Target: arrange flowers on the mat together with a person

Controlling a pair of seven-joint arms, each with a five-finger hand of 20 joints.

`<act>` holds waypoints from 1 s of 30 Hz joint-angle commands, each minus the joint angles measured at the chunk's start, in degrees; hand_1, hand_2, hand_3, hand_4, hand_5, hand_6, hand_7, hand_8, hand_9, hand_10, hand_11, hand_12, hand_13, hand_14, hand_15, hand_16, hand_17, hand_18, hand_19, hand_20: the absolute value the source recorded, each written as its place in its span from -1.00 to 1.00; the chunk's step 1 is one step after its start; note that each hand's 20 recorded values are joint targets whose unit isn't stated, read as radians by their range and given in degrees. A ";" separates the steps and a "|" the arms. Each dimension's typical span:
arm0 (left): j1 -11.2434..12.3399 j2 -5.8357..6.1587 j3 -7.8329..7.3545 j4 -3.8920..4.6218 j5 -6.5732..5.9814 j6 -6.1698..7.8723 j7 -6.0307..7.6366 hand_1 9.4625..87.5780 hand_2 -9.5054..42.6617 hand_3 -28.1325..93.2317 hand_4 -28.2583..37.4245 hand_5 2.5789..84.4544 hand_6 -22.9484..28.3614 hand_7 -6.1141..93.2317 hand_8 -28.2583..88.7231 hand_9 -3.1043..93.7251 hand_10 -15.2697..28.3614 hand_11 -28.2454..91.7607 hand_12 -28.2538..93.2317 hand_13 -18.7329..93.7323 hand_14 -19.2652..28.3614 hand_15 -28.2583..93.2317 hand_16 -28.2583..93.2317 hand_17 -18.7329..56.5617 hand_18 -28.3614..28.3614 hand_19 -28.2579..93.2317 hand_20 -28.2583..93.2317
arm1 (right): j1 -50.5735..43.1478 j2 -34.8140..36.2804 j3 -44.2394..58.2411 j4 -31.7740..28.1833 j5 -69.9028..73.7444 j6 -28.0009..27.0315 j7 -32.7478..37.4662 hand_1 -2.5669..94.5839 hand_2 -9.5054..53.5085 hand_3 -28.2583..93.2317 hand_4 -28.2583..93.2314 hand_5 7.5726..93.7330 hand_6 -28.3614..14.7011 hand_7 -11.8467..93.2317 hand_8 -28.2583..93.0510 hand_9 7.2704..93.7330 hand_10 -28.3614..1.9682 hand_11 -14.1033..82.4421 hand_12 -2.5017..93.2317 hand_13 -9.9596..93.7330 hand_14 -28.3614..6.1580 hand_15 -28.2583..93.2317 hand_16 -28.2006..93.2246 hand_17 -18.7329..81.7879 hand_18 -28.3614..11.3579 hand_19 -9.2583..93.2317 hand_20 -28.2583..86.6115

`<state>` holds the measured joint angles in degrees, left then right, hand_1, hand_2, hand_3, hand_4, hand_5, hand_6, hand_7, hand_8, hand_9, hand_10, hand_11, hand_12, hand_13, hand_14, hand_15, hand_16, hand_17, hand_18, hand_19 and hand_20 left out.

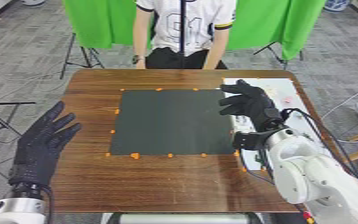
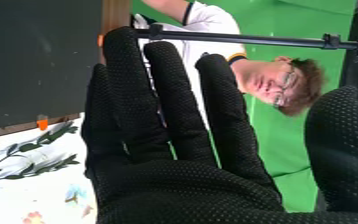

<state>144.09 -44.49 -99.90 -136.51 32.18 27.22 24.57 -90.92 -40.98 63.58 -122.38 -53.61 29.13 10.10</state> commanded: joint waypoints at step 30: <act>0.63 -0.15 0.09 -0.05 0.13 0.04 -0.48 -0.67 -0.29 0.69 -0.90 -0.29 0.09 -0.67 -0.67 -0.34 0.38 -0.22 -0.36 -0.34 0.70 0.20 -0.63 -0.78 0.60 0.06 -0.29 | 0.15 -0.45 0.39 -0.25 -0.19 0.01 0.36 -0.67 -0.30 0.69 -0.93 0.08 0.18 -0.54 -0.73 0.20 -0.50 -0.33 -0.64 0.14 -0.63 0.30 -0.38 -0.40 -0.92 0.32 -0.31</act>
<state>144.08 -44.29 -99.98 -136.54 32.35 27.21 24.53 -90.79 -41.18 63.81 -122.38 -53.42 29.03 10.45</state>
